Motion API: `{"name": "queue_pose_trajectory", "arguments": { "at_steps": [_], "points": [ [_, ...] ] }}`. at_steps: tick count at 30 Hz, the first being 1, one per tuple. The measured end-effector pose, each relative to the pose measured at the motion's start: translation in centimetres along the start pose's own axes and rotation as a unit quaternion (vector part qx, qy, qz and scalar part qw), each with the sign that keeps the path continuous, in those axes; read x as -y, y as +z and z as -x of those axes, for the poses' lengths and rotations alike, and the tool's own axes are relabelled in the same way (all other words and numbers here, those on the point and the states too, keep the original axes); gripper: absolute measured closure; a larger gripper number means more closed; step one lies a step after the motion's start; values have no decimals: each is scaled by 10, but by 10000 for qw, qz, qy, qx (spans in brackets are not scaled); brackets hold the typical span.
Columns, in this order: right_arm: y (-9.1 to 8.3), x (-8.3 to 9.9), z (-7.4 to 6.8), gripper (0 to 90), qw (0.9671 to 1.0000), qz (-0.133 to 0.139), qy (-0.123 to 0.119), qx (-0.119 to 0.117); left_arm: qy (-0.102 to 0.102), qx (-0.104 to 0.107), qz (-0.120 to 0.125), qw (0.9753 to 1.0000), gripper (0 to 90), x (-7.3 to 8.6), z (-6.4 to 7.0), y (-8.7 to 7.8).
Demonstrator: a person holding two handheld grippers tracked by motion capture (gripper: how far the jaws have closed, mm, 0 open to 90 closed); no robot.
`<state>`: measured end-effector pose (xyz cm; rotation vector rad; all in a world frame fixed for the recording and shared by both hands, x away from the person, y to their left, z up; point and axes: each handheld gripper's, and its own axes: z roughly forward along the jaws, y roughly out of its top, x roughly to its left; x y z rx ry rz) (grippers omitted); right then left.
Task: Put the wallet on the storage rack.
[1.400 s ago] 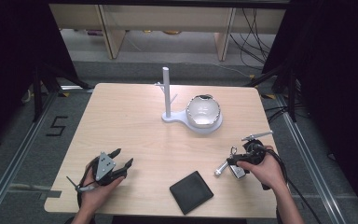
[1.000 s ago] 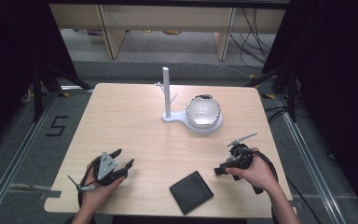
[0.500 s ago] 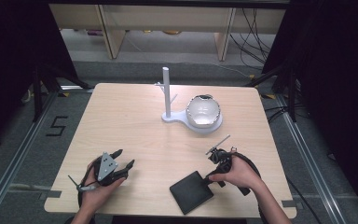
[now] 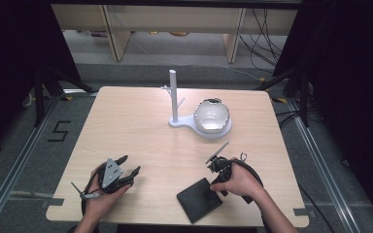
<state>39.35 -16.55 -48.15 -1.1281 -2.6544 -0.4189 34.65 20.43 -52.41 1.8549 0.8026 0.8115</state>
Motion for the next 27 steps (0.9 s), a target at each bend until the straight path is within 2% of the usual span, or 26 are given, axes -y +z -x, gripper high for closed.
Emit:
{"name": "queue_pose_trajectory", "arguments": {
  "at_steps": [1,3,10,11,14,17,20,23,27],
  "points": [
    [1,-1,-2,596,9999,-20,92,35,92,56,68,9999,387,-1,-1,1],
    [1,-4,-3,623,9992,-182,359,29,96,56,67,9999,387,0,-1,1],
    [2,-5,-3,702,9992,-154,362,21,75,65,106,9999,387,0,-2,2],
    [1,-4,-4,722,9989,-192,424,26,69,66,106,9999,387,0,-2,2],
    [-1,-2,-2,768,9990,-57,450,-28,71,60,112,9999,387,0,-2,2],
    [-3,2,0,783,9991,88,403,-80,70,53,107,9999,387,0,-2,2],
    [-7,2,-2,795,9993,79,341,-95,60,53,104,9999,387,0,-2,2],
    [-14,2,-5,802,9998,186,90,-60,61,33,82,9999,387,0,-2,1],
    [-38,0,-18,808,9987,417,-222,164,65,53,107,9999,387,0,-2,2]
  ]
}}
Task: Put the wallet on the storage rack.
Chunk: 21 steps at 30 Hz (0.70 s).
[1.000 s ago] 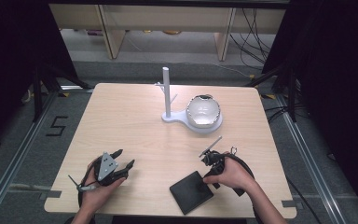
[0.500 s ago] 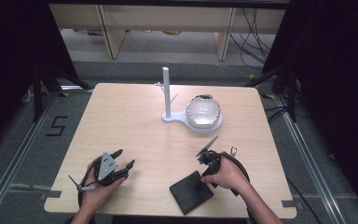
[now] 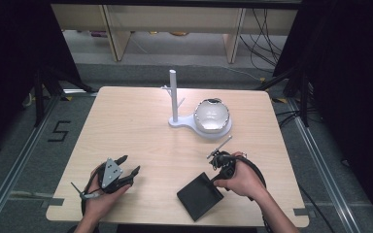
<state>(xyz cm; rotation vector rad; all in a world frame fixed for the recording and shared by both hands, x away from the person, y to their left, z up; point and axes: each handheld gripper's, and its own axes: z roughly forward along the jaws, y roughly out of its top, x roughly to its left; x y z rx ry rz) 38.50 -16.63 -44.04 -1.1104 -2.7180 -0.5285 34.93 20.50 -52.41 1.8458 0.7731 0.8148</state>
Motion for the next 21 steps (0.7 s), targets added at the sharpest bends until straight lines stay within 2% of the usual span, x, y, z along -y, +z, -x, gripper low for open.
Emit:
{"name": "queue_pose_trajectory", "arguments": {
  "at_steps": [1,2,3,5,6,7,9,10,12,13,17,19,20,21],
  "points": [
    [-9,-2,-2,811,9997,125,-211,93,-3,-7,14,10000,387,0,0,0],
    [-17,-3,-6,811,9996,128,-162,201,0,-8,15,10000,387,0,0,0],
    [-22,-4,-7,813,9991,210,-304,216,-3,-5,12,10000,387,0,0,0],
    [-35,-6,-12,814,9970,314,-526,474,3,-6,10,10000,387,0,0,0],
    [-41,-8,-12,814,9947,359,-735,616,1,-5,5,10000,387,0,0,0],
    [-48,-10,-13,816,9929,368,-819,783,2,-6,3,10000,387,0,0,0],
    [-56,-12,-12,816,9901,373,-961,948,-1,-7,11,10000,387,0,0,0],
    [-59,-14,-10,816,9878,399,-1105,1022,-4,-8,14,10000,387,0,0,0],
    [-66,-16,-9,816,9859,438,-1121,1162,-4,-23,-27,10000,386,0,0,-1],
    [-70,-17,-9,816,9855,472,-1057,1238,-16,-22,-13,10000,386,0,0,-1],
    [-80,-19,-6,816,9815,582,-1170,1398,3,-14,6,10000,386,0,0,0],
    [-85,-20,-6,817,9806,627,-1148,1459,6,-11,1,10000,387,0,0,0],
    [-87,-20,-5,817,9788,661,-1182,1538,7,-12,7,10000,386,0,0,0],
    [-90,-20,-5,817,9800,670,-1102,1515,7,-14,7,10000,386,0,1,0]
  ]
}}
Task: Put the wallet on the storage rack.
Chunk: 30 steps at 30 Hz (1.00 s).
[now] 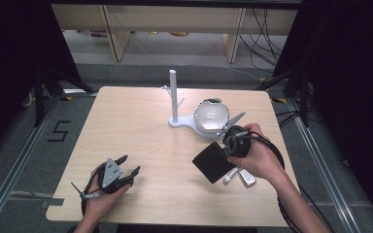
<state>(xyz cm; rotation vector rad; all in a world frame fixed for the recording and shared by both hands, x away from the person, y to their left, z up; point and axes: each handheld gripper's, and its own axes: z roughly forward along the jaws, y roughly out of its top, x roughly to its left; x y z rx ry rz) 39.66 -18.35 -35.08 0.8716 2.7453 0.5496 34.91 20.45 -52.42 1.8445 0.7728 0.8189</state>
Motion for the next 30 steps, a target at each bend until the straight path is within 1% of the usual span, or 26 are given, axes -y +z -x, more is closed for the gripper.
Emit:
{"name": "queue_pose_trajectory", "arguments": {
  "at_steps": [1,2,6,7,8,9,12,13,14,15,17,20,21,22,23,26,27,29,30],
  "points": [
    [-1,0,3,818,10000,31,-61,60,-2,0,-1,10000,386,0,0,0],
    [-3,-1,3,818,9999,42,75,65,-1,0,-1,10000,387,0,0,0],
    [-8,-1,7,818,9997,58,32,251,-4,-1,0,10000,386,0,0,0],
    [-9,-1,8,817,9996,72,58,252,-5,-1,3,10000,386,0,0,0],
    [-10,-1,10,818,9996,84,10,257,-4,-1,4,10000,386,0,0,0],
    [-10,-1,10,817,9996,94,62,269,-5,-1,5,10000,386,0,0,0],
    [-13,-1,13,817,9994,113,9,339,0,-4,4,10000,386,0,0,0],
    [-13,-2,13,817,9994,125,29,330,0,-3,3,10000,386,0,0,0],
    [-14,-2,14,817,9992,130,28,376,1,-4,2,10000,386,0,0,0],
    [-14,-2,16,817,9992,153,-41,370,-1,-3,4,10000,386,0,0,0],
    [-17,-2,17,818,9990,157,11,426,-6,-5,8,10000,386,0,0,0],
    [-18,-3,20,818,9987,172,-17,470,-3,-5,6,10000,386,0,0,0],
    [-19,-4,22,818,9985,164,-33,517,-6,-6,8,10000,386,0,0,0],
    [-19,-4,22,818,9986,168,8,506,-2,-5,8,10000,386,0,0,0],
    [-20,-5,24,817,9984,175,-38,544,-11,-7,14,10000,386,0,0,0],
    [-20,-6,27,818,9981,192,3,591,-8,-23,-8,10000,386,0,0,-1],
    [-21,-7,29,818,9977,206,-29,648,-4,-26,-33,10000,386,0,0,-1],
    [-22,-8,32,817,9972,250,-73,706,-12,-15,-2,10000,386,0,0,-1],
    [-22,-8,34,818,9967,238,-133,759,-14,-15,1,10000,386,0,0,-1]
  ]
}}
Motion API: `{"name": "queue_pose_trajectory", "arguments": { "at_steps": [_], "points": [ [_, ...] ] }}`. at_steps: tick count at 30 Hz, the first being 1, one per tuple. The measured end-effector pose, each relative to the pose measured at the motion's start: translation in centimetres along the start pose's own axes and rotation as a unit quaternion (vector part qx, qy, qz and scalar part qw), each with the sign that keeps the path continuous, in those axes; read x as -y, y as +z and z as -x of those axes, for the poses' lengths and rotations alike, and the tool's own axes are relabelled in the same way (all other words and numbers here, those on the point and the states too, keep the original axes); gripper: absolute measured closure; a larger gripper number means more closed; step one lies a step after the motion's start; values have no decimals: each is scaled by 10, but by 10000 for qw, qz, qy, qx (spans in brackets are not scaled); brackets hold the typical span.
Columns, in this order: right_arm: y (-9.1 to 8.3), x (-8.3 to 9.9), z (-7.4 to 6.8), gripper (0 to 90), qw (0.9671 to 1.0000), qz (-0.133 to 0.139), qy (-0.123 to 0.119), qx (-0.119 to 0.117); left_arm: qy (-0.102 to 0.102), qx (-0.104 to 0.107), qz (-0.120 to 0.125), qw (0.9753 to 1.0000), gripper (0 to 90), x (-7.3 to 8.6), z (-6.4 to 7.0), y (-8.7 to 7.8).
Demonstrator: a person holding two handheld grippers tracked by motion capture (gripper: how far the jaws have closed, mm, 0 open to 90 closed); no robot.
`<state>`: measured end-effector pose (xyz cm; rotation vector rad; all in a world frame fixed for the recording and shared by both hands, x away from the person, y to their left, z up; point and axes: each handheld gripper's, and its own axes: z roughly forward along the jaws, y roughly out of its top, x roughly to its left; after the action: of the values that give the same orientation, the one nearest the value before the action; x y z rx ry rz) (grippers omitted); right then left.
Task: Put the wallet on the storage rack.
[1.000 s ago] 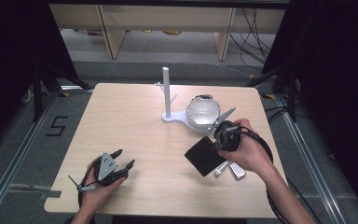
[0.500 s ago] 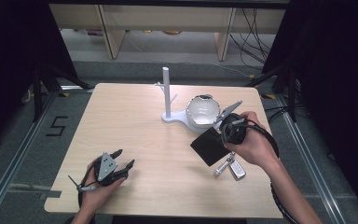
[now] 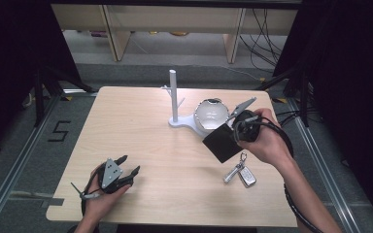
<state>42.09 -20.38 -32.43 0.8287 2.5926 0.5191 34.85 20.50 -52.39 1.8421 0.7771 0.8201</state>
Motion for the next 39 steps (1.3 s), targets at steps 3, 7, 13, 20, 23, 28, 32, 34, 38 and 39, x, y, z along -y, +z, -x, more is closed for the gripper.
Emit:
{"name": "queue_pose_trajectory", "arguments": {
  "at_steps": [3,7,13,20,23,28,32,34,38,39],
  "points": [
    [0,-1,4,817,10000,52,26,47,0,0,2,10000,386,0,0,0],
    [0,-2,8,817,9998,100,26,157,-32,-23,-4,10000,386,0,0,-1],
    [-1,-4,15,817,9995,150,68,283,-43,-31,12,10000,386,0,0,-1],
    [-3,-9,22,816,9989,248,19,404,-40,-30,10,10000,386,0,0,-1],
    [-4,-13,25,817,9985,281,56,474,-46,-30,20,10000,386,0,0,-1],
    [-4,-21,29,817,9973,373,-11,630,-50,-31,22,10000,385,0,0,-1],
    [-2,-29,35,817,9963,416,-121,747,-52,-7,62,10000,385,0,-1,0],
    [-1,-31,38,817,9957,465,-223,765,-53,-6,63,10000,385,0,-1,0],
    [5,-36,42,816,9950,489,-254,831,-55,-29,20,10000,386,0,0,-1],
    [7,-38,44,817,9943,516,-307,876,-51,-28,21,10000,385,0,0,-1]
  ]
}}
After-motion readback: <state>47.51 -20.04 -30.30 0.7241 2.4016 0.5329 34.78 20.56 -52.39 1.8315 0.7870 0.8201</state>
